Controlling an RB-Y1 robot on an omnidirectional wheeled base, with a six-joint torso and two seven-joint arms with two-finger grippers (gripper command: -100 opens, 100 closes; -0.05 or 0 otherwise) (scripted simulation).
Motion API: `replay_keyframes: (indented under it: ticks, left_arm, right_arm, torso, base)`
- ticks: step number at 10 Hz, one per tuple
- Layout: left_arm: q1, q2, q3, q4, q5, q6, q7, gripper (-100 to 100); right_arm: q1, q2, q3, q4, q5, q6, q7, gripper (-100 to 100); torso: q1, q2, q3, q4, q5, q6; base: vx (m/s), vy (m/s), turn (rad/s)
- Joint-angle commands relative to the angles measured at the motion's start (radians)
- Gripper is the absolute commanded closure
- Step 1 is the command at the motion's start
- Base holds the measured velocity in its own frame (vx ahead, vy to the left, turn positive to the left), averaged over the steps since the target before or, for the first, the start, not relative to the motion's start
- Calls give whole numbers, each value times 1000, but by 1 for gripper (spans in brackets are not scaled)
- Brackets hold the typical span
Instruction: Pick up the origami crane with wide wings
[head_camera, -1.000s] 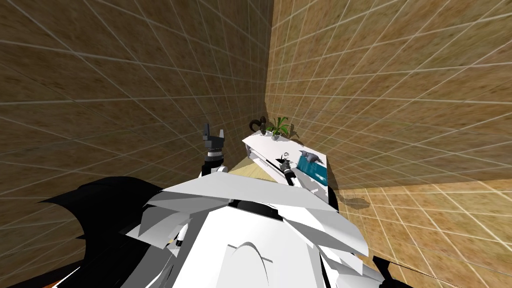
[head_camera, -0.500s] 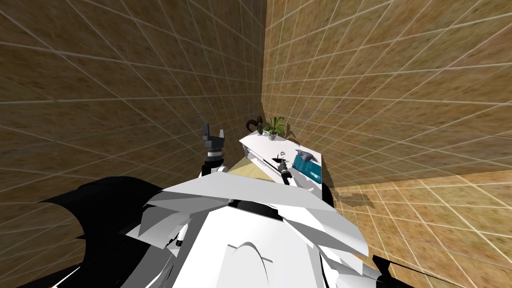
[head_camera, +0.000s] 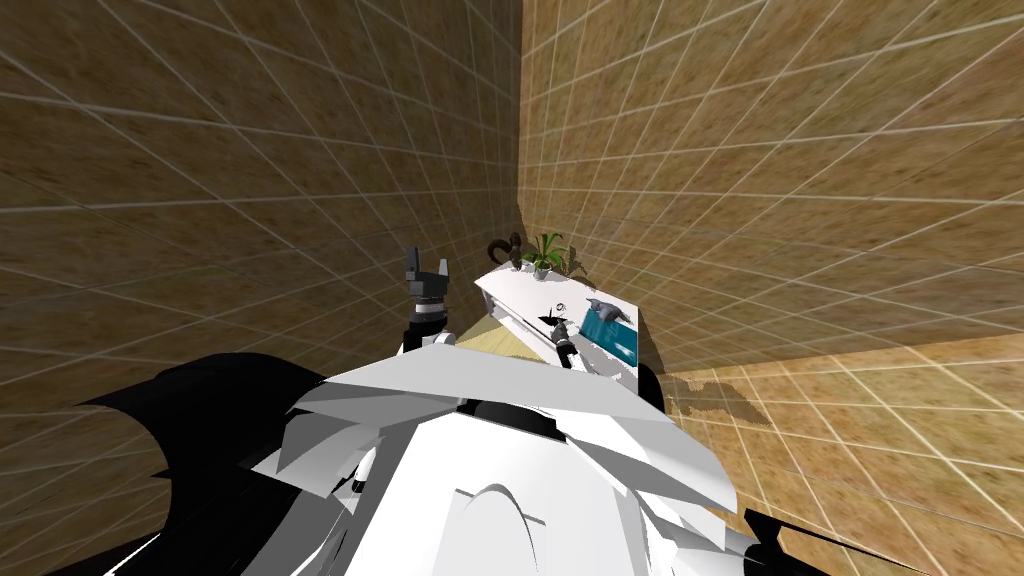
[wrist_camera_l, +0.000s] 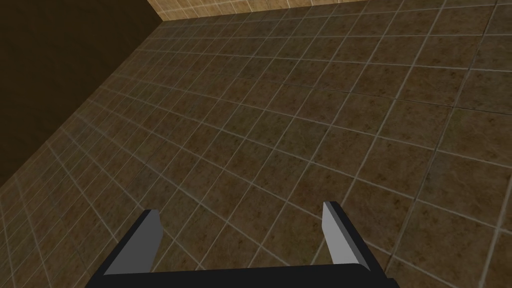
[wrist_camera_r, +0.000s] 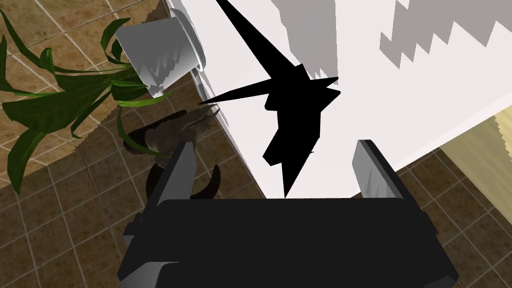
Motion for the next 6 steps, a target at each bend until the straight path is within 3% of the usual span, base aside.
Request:
replay_keyframes:
  ticks: [1, 3, 4, 5, 6]
  left_arm:
    - [0, 0, 0, 0, 0, 0, 0, 0]
    - [0, 0, 0, 0, 0, 0, 0, 0]
    - [0, 0, 0, 0, 0, 0, 0, 0]
    - [0, 0, 0, 0, 0, 0, 0, 0]
    - [0, 0, 0, 0, 0, 0, 0, 0]
  right_arm:
    - [12, 6, -14, 6, 0, -28, 18, -100]
    - [27, 13, -31, 14, 1, -63, 41, -100]
    - [18, 9, -26, 16, 0, -49, 32, -100]
    - [18, 10, -28, 17, 0, -53, 34, 100]
    - [18, 10, -27, 17, 0, -53, 34, 100]
  torso:
    - [0, 0, 0, 0, 0, 0]
    - [2, -6, -3, -1, 0, 0]
    - [3, -9, -5, -2, 1, 0]
    - [2, -5, -3, -1, 1, 0]
    - [1, -2, -1, 0, 0, 0]
  base:
    - [76, 10, -65]
    - [132, 33, -73]
    - [69, 19, -13]
    - [11, 4, 3]
    - [0, 0, 0]
